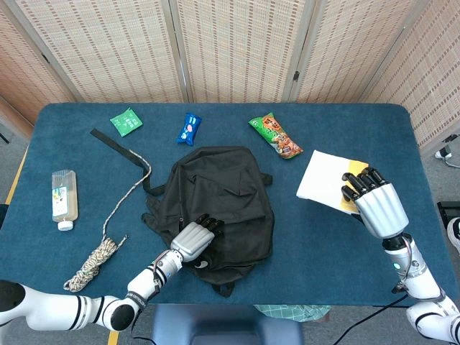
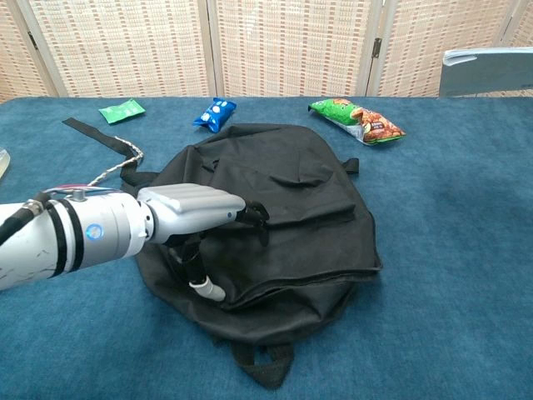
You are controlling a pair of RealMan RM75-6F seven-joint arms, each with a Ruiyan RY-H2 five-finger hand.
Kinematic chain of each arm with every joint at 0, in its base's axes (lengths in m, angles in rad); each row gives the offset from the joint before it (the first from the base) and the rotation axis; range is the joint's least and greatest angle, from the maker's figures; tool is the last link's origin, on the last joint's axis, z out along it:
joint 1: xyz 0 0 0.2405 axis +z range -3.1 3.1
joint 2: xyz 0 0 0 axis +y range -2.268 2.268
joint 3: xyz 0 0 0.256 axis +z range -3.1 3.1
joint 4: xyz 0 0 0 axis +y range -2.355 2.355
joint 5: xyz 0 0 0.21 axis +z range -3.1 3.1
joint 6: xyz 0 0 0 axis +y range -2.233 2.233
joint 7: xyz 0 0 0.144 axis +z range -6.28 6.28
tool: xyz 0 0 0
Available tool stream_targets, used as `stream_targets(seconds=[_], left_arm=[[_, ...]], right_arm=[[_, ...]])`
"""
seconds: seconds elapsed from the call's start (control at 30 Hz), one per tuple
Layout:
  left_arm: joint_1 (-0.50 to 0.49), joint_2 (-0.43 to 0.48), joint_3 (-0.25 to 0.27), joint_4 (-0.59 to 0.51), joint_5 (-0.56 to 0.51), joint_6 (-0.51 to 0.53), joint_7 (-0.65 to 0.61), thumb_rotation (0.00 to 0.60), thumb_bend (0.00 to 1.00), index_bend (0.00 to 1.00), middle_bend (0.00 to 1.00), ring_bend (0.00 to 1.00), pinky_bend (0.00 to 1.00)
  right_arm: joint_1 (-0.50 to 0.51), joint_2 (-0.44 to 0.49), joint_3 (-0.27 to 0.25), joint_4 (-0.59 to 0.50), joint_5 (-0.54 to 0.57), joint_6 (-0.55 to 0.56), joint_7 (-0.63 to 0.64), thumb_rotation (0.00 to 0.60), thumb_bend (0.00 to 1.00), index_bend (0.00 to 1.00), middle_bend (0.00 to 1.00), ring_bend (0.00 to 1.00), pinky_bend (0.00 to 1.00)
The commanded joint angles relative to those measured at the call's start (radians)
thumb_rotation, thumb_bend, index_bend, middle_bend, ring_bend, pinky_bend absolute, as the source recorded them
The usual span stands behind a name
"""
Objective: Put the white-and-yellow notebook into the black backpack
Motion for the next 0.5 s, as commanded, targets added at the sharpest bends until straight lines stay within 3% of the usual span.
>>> stream_targets(seconds=[0.03, 0.27, 0.5], left_arm=[[-0.001, -0.010, 0.000, 0.025, -0.002, -0.009, -0.035, 0.600, 0.36, 0.36, 0.11, 0.11, 0.00], [0.026, -0.018, -0.001, 0.058, 0.060, 0.022, -0.124, 0.600, 0.45, 0.47, 0.16, 0.15, 0.00], [0.074, -0.014, -0.023, 0.072, 0.155, 0.046, -0.297, 0.600, 0.52, 0.57, 0.23, 0.20, 0.01]], right_arm=[[-0.001, 0.000, 0.001, 0.002, 0.001, 0.001, 0.002, 0.600, 0.45, 0.74, 0.47, 0.54, 0.40], [0.000, -0.005, 0.001, 0.006, -0.001, 0.002, 0.005, 0.600, 0.45, 0.74, 0.47, 0.54, 0.40], [-0.003, -0.002, 0.001, -0.009, -0.015, 0.023, 0.011, 0.600, 0.45, 0.74, 0.47, 0.54, 0.40]])
